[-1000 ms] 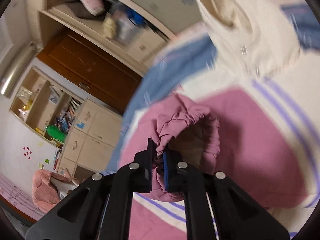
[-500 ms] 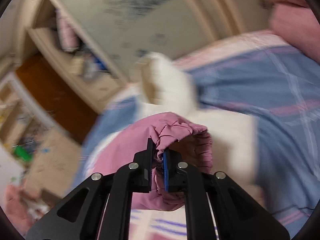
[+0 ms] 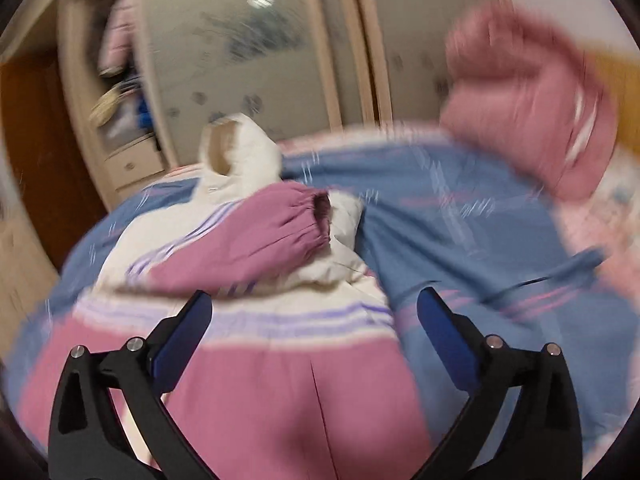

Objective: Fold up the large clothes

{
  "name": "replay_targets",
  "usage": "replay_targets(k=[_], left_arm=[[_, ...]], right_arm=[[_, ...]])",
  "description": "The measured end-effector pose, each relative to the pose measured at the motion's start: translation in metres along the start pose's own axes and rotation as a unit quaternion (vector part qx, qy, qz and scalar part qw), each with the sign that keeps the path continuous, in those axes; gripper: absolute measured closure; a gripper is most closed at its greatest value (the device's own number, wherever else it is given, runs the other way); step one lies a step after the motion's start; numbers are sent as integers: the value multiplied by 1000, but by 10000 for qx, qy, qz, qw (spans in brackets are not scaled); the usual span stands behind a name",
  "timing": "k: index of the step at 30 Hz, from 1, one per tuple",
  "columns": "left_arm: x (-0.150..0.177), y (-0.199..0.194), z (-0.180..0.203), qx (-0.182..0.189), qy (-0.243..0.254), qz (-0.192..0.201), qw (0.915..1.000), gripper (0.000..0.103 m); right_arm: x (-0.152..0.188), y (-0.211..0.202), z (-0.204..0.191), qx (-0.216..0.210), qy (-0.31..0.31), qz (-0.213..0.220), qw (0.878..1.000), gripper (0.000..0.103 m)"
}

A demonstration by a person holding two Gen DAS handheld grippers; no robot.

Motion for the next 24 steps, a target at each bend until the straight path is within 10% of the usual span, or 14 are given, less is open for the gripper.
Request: replay_targets(k=[10, 24], left_arm=[[-3, -32, 10, -155, 39, 299, 9994, 2], [5, -64, 31, -295, 252, 412, 9984, 2]], right_arm=[[80, -162, -68, 526, -675, -222, 9961, 1], [94, -198, -73, 436, -547, -115, 9975, 1]])
Point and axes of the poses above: each gripper's, at about its wrist camera, not at the fingertips, and y roughly the way its jaws point, z to its right, x to its underside, the point moved 9 cm from there along y, roughly the way its jaws point, and after that the axes turned 5 degrees about -x, right-handed, at the moved point
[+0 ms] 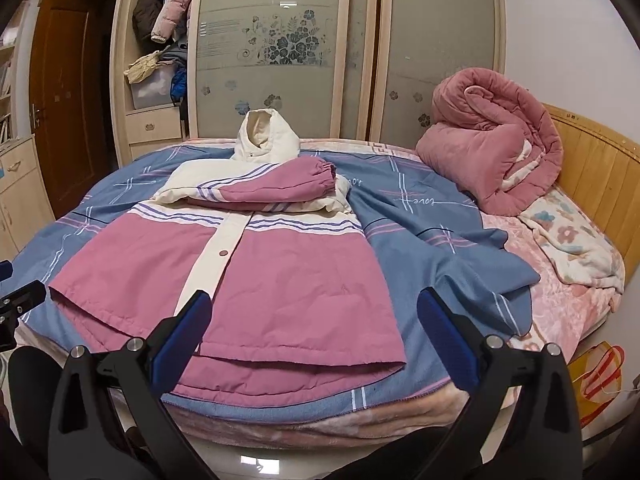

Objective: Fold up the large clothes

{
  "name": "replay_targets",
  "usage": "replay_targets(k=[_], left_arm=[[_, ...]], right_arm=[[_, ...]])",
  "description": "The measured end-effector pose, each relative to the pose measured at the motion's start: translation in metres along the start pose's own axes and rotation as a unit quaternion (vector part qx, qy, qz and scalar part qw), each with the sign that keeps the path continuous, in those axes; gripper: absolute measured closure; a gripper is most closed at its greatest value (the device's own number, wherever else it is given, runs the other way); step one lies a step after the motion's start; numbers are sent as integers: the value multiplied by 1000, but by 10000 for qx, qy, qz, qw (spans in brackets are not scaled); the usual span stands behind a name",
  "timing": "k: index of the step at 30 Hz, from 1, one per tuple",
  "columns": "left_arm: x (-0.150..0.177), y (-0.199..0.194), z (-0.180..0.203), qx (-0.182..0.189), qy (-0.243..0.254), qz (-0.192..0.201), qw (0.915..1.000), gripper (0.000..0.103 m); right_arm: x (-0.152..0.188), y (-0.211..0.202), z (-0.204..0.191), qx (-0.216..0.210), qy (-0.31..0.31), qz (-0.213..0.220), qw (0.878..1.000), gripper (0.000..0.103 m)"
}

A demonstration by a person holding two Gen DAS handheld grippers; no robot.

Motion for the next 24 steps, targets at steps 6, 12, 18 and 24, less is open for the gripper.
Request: replay_targets(k=[6, 12, 18, 24], left_arm=[[0, -5, 0, -30, 39, 30, 10000, 2], [-1, -8, -2, -44, 34, 46, 10000, 2], [0, -9, -3, -32, 29, 23, 10000, 2], [3, -9, -5, -23, 17, -3, 10000, 2]], right_arm=[[0, -1, 0, -25, 10, 5, 10000, 1], [0, -1, -4, -47, -25, -19, 10000, 1], [0, -1, -7, -63, -30, -25, 10000, 1], [1, 0, -8, -57, -27, -56, 10000, 1]])
Point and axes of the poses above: each gripper's, at about its wrist camera, not at the fingertips, and y roughly the way its jaws point, z to its right, x to its underside, the point moved 9 cm from there along y, roughly the way its jaws point, and after that the axes turned 5 degrees about -x, right-handed, at the moved point
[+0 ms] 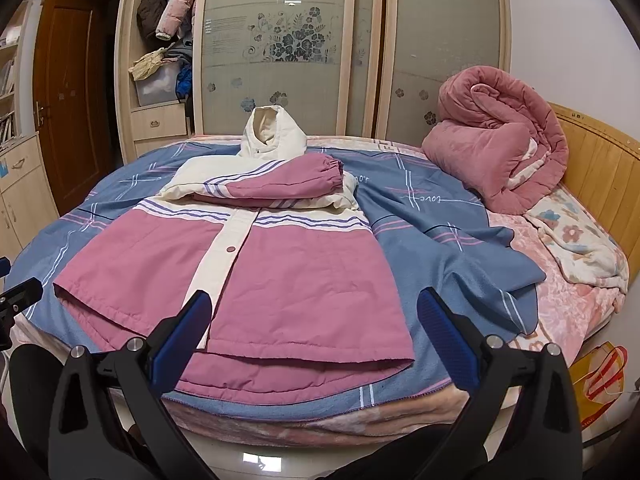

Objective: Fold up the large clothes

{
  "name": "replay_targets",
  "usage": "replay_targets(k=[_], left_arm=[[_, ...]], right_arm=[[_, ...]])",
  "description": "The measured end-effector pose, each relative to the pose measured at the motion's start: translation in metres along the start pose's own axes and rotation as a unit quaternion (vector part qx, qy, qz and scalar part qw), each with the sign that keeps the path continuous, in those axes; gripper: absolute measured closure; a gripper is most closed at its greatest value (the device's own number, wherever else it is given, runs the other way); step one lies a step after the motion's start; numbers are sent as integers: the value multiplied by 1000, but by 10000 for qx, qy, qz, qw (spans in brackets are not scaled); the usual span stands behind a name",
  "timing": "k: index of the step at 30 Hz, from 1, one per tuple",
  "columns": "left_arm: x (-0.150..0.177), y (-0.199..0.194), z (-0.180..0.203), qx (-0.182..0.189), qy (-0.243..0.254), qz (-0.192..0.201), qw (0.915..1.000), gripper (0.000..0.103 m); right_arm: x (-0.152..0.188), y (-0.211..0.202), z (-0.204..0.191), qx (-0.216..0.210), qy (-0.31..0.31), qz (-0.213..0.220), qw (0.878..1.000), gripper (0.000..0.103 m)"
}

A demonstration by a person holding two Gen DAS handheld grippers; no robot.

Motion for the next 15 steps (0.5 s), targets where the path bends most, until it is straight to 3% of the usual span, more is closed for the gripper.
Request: replay_targets(k=[15], left_arm=[[3, 5, -1, 13, 2, -68, 10000, 2]], right_arm=[[1, 4, -2, -12, -6, -51, 10000, 1]])
Point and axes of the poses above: each gripper's, at about its wrist camera, not at the fingertips, and y roughly the way its jaws point, z to its right, x to its underside, the point moved 9 cm from there along y, roughly the way its jaws point, and after that the axes turned 5 degrees about -x, right-handed, at the moved point
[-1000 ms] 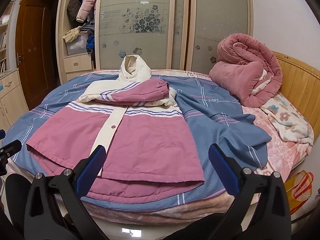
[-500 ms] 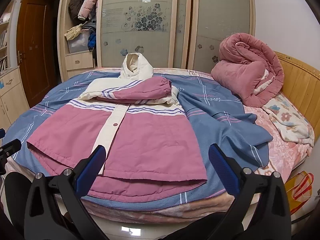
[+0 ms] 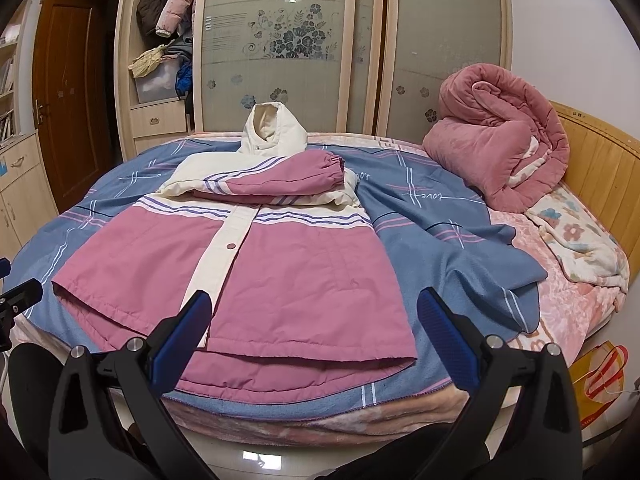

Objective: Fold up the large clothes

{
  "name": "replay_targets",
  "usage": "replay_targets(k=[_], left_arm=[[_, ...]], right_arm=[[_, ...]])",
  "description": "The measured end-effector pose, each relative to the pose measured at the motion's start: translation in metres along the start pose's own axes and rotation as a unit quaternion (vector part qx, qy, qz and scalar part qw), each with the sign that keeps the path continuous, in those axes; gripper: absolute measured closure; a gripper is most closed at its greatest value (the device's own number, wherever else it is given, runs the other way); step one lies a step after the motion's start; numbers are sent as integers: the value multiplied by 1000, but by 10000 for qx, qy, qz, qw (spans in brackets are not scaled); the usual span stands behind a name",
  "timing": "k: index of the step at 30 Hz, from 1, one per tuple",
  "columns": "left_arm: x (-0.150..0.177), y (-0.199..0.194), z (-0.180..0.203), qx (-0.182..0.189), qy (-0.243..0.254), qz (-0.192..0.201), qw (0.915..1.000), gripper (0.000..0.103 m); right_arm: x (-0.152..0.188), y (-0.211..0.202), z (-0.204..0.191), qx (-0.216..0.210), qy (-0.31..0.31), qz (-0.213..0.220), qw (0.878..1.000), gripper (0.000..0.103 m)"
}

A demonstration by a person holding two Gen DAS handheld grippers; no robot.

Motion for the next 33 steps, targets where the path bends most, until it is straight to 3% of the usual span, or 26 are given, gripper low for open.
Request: replay_targets(k=[14, 20, 25, 30, 33], left_arm=[[1, 15, 0, -4, -17, -122, 9999, 2], [-11, 33, 2, 185, 62, -265, 9995, 2], [-55, 61, 5, 668, 115, -431, 9968, 2], [-155, 117, 2, 329, 503, -74, 9982, 2], [-216, 172, 5, 191, 456, -168, 9986, 2]], right_arm=[[2, 14, -3, -58, 7, -91, 9999, 1], [-7, 23, -5, -242, 21, 79, 9997, 1], [-30, 31, -2, -767, 216, 636, 9948, 1], [-63, 64, 11, -969, 415, 1026, 9891, 1], [-81, 96, 16, -1063, 478, 1182, 9861, 1]])
Point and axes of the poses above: each gripper's, at about its wrist camera, not at the fingertips, and y roughly the way its jaws point, z to its right, x to its underside, the point moved 9 cm from there along y, roughly the way its jaws point, and after that the axes turned 5 degrees about -x, right-handed, at the moved point
